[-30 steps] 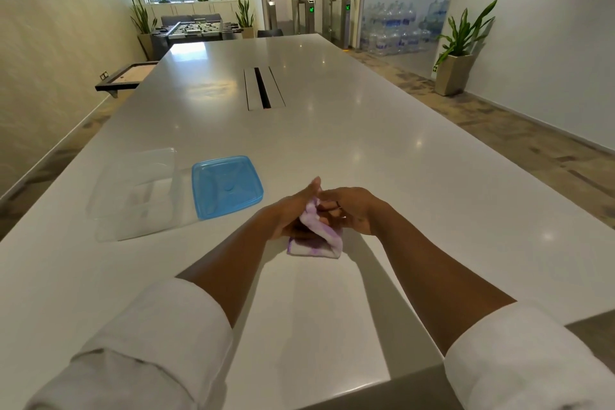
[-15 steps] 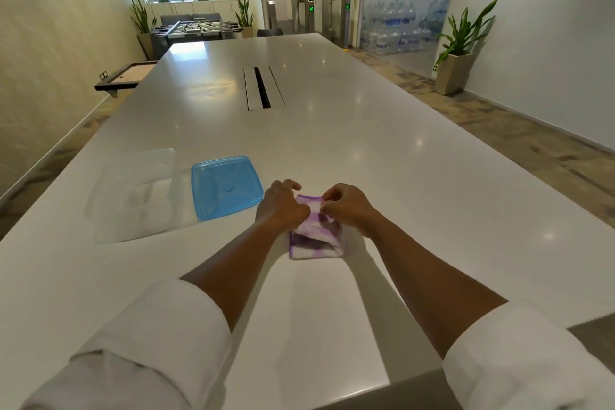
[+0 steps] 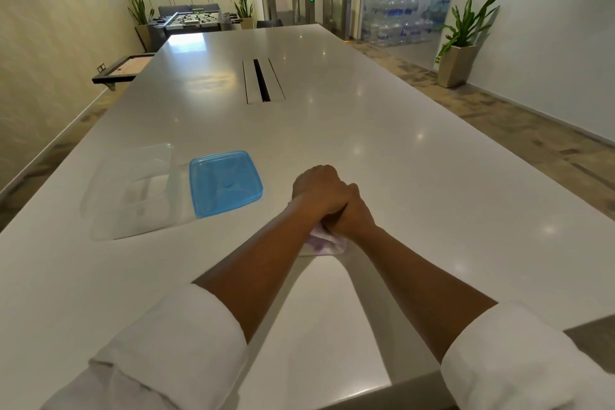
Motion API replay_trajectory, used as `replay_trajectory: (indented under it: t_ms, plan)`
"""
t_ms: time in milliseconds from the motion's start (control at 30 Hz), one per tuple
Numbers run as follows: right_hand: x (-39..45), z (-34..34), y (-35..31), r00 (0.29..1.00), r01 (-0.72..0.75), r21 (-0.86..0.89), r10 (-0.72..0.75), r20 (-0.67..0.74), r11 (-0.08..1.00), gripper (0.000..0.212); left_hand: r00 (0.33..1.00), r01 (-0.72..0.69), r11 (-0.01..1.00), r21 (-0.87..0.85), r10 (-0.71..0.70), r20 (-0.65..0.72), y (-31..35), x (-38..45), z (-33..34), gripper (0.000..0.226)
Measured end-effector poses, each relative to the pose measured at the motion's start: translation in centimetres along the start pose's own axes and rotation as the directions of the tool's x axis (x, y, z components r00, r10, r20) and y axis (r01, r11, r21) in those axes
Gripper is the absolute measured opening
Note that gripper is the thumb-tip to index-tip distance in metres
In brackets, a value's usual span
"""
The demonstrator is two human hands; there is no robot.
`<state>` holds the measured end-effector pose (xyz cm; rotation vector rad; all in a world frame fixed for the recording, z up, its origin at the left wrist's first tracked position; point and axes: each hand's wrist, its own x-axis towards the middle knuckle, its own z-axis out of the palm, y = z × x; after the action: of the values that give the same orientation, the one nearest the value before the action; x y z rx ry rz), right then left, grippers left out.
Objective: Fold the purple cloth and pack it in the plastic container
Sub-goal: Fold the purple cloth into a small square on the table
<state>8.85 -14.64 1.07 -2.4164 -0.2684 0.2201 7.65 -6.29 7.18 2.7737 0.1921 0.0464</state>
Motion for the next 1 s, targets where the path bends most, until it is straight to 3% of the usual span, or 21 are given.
replay_trajectory:
  t_ms: [133, 267, 367, 567, 733, 1000]
  plan:
    - [-0.8, 0.0, -0.1, 0.995, 0.100, -0.168, -0.096, 0.032, 0.981, 0.067, 1.000, -0.011, 0.992, -0.127, 0.011, 0.001, -0.7, -0.3, 1.8, 0.036]
    - [-0.4, 0.5, 1.2, 0.979, 0.203, -0.364, -0.183, 0.088, 0.909, 0.079, 1.000, 0.010, 0.972, -0.234, -0.015, -0.019, -3.3, -0.8, 4.7, 0.048]
    - [-0.7, 0.7, 1.7, 0.977, 0.210, -0.377, -0.181, 0.111, 0.902, 0.071, 0.998, -0.036, 0.979, -0.199, 0.025, -0.056, -5.0, -0.8, 6.3, 0.049]
    - [-0.8, 1.2, 2.3, 0.979, 0.203, -0.409, -0.193, 0.068, 0.890, 0.084, 0.995, -0.086, 0.995, -0.044, 0.084, -0.048, -6.7, -1.0, 8.0, 0.053]
    - [-0.5, 1.7, 2.6, 0.983, 0.178, -0.419, -0.145, 0.110, 0.890, 0.058, 0.993, -0.096, 0.995, -0.015, 0.095, -0.068, -6.8, -1.3, 8.6, 0.053]
    - [-0.1, 1.2, 1.9, 0.985, 0.175, -0.446, -0.152, 0.087, 0.878, 0.056, 0.996, -0.094, 0.979, -0.182, 0.092, -0.020, -7.3, -0.8, 8.4, 0.051]
